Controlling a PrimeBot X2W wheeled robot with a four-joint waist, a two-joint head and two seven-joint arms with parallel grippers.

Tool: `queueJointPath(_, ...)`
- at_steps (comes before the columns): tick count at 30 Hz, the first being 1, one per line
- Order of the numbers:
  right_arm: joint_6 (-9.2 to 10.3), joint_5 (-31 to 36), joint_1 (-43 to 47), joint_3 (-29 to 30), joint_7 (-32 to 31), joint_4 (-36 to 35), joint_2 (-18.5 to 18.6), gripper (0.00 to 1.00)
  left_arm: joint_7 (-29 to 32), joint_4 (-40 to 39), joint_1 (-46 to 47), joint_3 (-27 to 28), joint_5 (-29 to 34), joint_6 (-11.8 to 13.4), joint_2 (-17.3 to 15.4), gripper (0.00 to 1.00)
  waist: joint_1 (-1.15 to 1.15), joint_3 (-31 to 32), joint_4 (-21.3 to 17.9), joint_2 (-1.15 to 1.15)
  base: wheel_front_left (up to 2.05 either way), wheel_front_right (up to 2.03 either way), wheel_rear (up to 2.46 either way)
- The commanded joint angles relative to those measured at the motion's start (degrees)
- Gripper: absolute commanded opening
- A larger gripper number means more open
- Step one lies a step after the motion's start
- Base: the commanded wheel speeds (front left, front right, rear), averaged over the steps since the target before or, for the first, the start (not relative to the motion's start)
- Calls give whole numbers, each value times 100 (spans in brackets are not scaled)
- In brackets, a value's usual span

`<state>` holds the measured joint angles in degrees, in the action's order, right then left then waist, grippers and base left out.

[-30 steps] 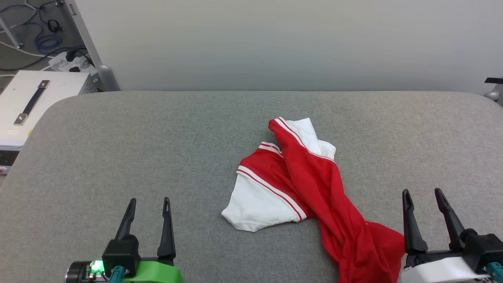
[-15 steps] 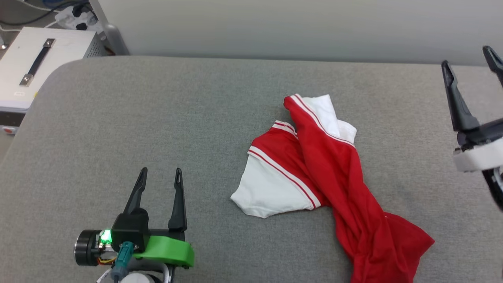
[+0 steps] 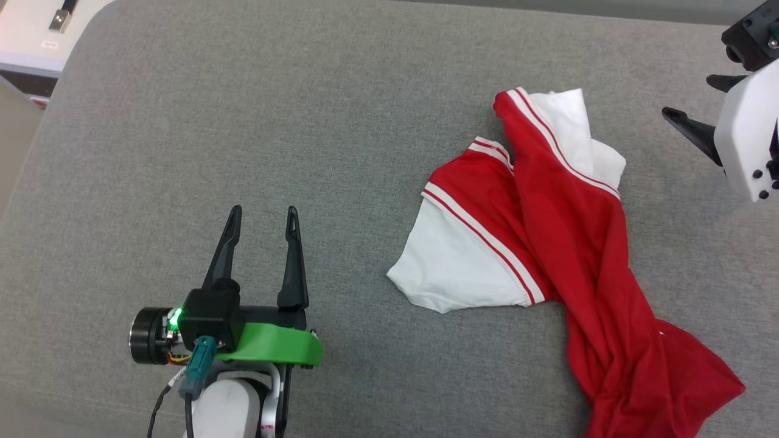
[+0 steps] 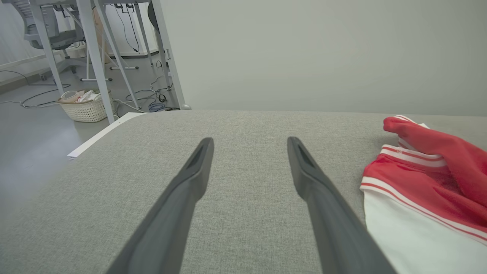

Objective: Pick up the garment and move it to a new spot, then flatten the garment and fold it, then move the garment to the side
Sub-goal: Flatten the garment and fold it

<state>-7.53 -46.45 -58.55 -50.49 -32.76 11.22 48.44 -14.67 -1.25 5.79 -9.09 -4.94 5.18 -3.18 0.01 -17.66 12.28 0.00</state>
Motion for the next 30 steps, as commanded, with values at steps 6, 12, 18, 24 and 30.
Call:
queueJointPath(6,4,-842,-659,-806,-1273,89,-40,100,-33,-82,367,-238,-191,224,30,100,-1,-752,337,0,0,0,0)
queueJointPath(12,4,-821,-862,-1275,-1386,384,-109,100,-33,-116,576,-423,-293,336,30,100,-1,-1131,470,0,0,0,0)
queueJointPath(18,4,-859,-741,-1893,-1361,628,-17,100,-33,-79,684,-527,-355,430,30,100,-1,-1305,529,0,0,0,0)
queueJointPath(24,4,-937,-816,-2136,-1193,636,-12,0,-33,-3,704,-501,-323,440,30,100,-1,-1198,479,0,0,0,0)
queueJointPath(30,4,-882,-1109,-2146,-381,628,-112,0,-33,74,563,-365,-222,386,30,100,-1,-816,299,0,0,0,0)
